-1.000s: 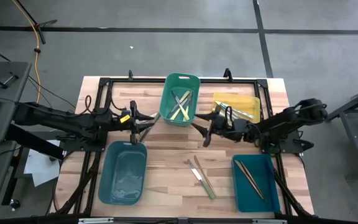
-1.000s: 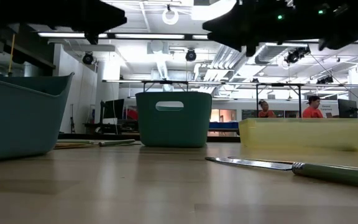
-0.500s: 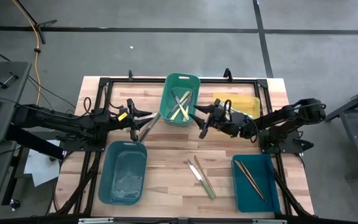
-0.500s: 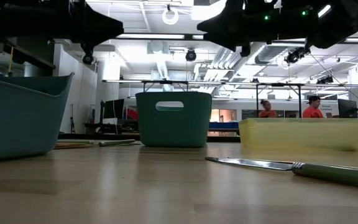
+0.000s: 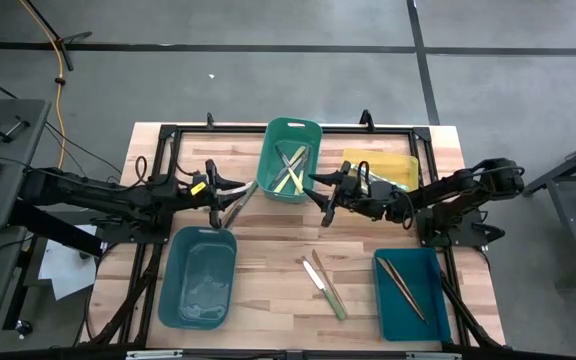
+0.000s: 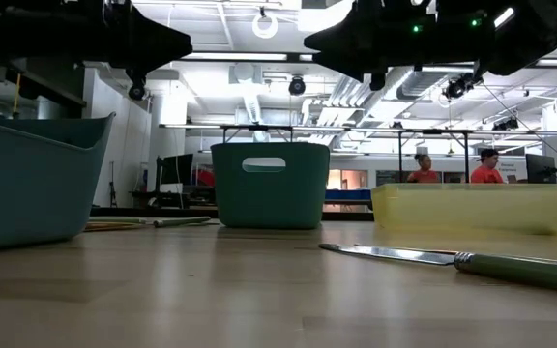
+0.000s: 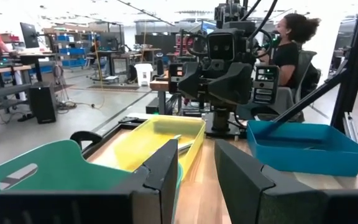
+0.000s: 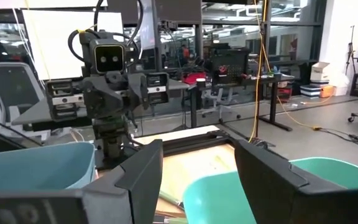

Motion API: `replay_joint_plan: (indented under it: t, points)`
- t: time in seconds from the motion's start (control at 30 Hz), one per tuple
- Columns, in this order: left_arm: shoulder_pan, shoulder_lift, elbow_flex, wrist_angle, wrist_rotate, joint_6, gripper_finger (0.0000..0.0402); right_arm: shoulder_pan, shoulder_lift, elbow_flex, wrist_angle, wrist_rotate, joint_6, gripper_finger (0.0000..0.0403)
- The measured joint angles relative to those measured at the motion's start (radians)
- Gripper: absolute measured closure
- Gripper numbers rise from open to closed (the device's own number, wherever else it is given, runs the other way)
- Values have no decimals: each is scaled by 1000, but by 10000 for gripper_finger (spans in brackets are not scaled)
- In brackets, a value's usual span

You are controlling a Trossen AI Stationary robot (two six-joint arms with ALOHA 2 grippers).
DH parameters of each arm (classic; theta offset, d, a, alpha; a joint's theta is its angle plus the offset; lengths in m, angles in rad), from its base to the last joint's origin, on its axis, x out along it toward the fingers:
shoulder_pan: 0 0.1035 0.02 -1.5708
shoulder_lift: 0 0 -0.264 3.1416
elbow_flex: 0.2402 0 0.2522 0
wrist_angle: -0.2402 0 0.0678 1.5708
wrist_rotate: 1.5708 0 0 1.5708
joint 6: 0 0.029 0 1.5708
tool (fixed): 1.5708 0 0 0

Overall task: Sort silverware by color (type)
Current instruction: Put the green knife into the left blue bin

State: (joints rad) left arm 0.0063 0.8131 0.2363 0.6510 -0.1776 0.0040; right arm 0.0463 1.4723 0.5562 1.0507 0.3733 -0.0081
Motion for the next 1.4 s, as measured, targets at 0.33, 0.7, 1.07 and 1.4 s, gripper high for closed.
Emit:
replay_joint_plan:
  t: [0.33,0.7,1.07,1.4]
  points:
    - [46,21,97,-427,-379,-220,300,0,0,0,0,0,11,208]
    - [276,226,178,-836,-194,-465,300,0,0,0,-8,0,11,208]
    - [395,365,223,-899,43,-313,300,0,0,0,-22,0,9,208]
    - [435,458,374,-1126,173,-201,300,0,0,0,-22,1,9,208]
